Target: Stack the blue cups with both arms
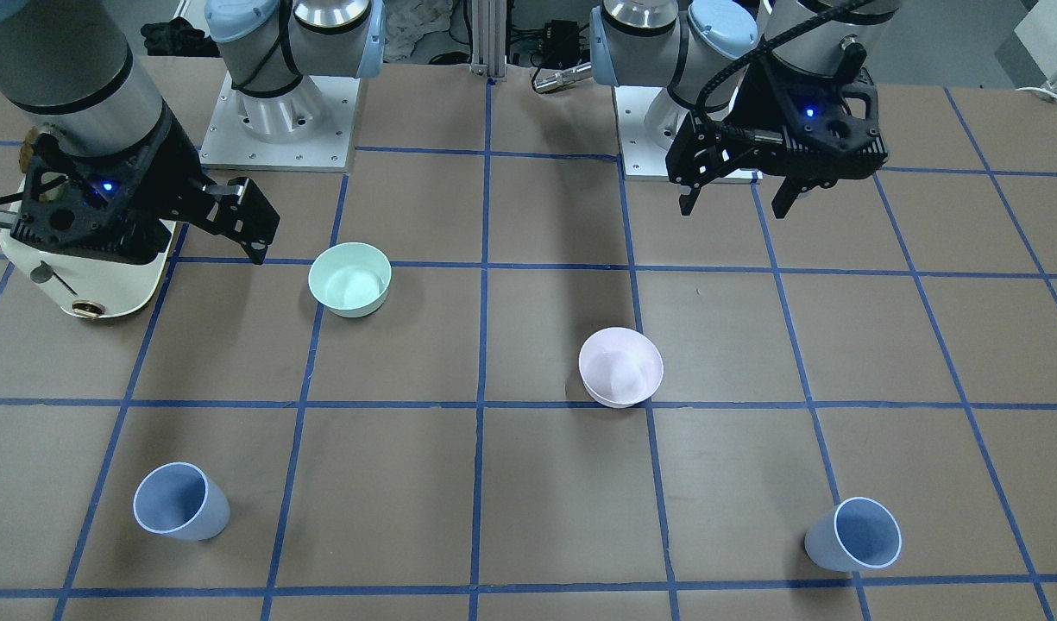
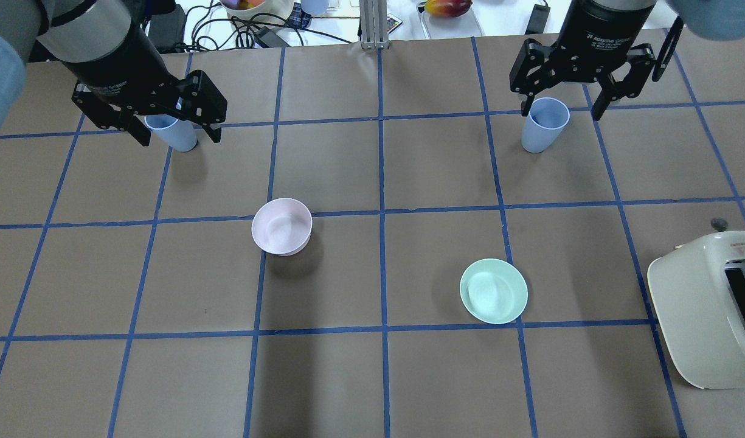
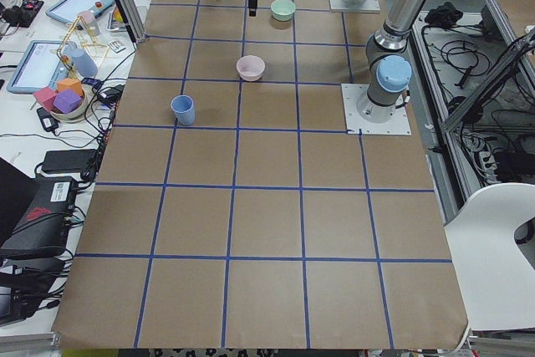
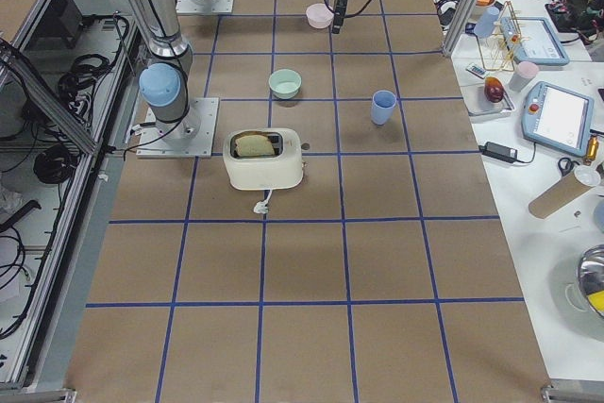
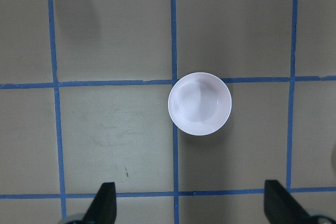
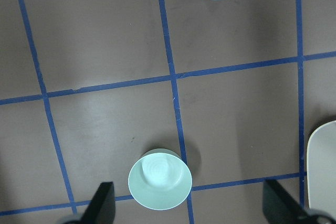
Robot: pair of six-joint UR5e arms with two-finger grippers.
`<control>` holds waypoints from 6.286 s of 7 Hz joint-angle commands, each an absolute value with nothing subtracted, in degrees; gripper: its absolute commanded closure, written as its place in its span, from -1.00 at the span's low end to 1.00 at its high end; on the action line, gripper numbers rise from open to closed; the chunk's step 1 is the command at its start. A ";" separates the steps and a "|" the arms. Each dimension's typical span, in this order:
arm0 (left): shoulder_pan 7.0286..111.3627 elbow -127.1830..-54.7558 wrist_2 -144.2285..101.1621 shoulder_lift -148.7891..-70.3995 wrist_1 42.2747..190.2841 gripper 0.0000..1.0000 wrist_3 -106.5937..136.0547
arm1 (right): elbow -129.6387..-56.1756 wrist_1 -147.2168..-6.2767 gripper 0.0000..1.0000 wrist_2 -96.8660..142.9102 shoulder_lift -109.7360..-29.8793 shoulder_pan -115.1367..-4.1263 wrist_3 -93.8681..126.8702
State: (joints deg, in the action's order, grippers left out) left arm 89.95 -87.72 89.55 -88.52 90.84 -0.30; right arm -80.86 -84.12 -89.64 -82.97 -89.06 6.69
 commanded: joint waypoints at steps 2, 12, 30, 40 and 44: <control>89.91 -87.80 89.47 -88.42 90.88 -1.00 -0.35 | -80.95 -84.29 -1.00 -89.65 -82.97 -88.95 6.68; 79.01 -73.30 92.09 -124.79 73.67 -1.00 -7.20 | -80.25 -96.91 -1.00 -89.30 -72.90 -82.36 0.74; 113.82 -74.45 92.20 -125.79 68.63 -1.00 23.99 | -75.41 -97.34 1.00 -87.90 -62.73 -79.45 -3.96; 91.10 -89.92 92.91 -88.69 88.15 -1.00 1.00 | -75.59 -98.15 1.00 -85.25 -66.19 -104.33 27.60; 87.54 -87.54 89.65 -89.91 88.16 -1.00 0.97 | -75.94 -101.60 1.00 -84.30 -63.81 -104.77 27.68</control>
